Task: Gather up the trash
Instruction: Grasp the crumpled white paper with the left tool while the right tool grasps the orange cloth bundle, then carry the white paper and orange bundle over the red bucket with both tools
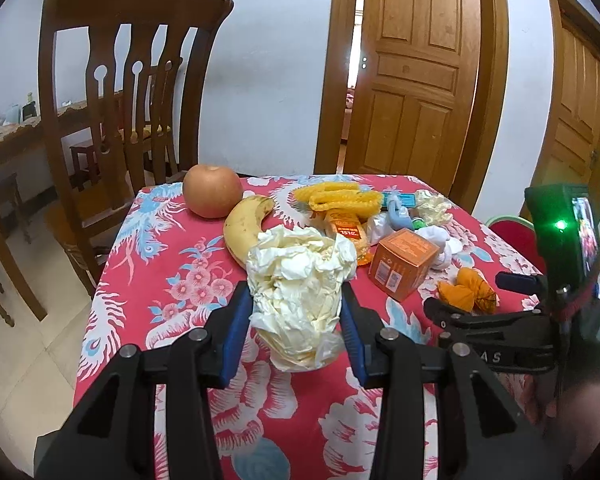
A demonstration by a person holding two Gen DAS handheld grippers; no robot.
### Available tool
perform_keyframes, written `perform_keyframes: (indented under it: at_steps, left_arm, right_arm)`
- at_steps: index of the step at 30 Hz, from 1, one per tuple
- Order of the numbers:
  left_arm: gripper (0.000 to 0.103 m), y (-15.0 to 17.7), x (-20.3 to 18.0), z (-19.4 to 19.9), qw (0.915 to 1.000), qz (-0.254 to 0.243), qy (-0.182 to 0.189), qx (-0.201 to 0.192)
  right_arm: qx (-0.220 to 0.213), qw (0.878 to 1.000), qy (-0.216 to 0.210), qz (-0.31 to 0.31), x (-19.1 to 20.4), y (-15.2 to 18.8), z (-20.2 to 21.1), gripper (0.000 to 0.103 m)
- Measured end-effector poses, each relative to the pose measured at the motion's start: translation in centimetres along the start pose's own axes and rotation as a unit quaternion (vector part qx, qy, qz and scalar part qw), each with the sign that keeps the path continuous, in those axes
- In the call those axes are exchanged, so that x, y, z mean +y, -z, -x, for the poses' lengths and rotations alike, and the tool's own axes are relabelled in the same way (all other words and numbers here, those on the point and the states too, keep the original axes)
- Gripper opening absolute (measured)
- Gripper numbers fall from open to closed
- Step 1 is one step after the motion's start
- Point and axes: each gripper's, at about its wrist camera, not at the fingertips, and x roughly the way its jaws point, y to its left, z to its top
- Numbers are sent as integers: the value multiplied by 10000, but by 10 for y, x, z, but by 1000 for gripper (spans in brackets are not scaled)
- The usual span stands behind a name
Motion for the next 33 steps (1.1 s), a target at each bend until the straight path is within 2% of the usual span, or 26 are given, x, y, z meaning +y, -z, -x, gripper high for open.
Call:
perform_keyframes:
  at_steps: [2,4,6,8,10,11,19,27,33]
  left_arm:
    - [44,1,-1,1,10000,-12,-2,-20]
    - [44,1,-1,1,10000,-8,-3,-25]
    - [44,1,-1,1,10000,3,-2,-20]
    - [44,1,0,1,10000,11,-4,-12]
    - [44,1,0,1,10000,6,-5,-8]
    - [44,1,0,1,10000,6,-6,-12]
    - [44,1,1,1,10000,17,-12,-3]
    - [42,1,1,7,9999,17,-60,-148]
    - [41,-1,-6,6,9999,39,145,-22]
  right_arm:
    - [94,9999,-64,-124,-5,0,-3,103]
    - [188,9994,-136,-271,-11,0,-6,96]
    - [280,9986,-219,-403,-16,-1,-9,64]
    - [287,9979,-233,-537,-22,-1,-9,56]
    - [250,9975,-285,-602,-24,-1,-7,35]
    - [238,9973,-268,-647,-25,-1,-6,17]
    - [-77,9944,-566,-890,-35,1,6,17]
    - [-830,9911,-642,-818,-32,4,36,16]
    - [-873,9910,-741,-686,-29,3,37,16]
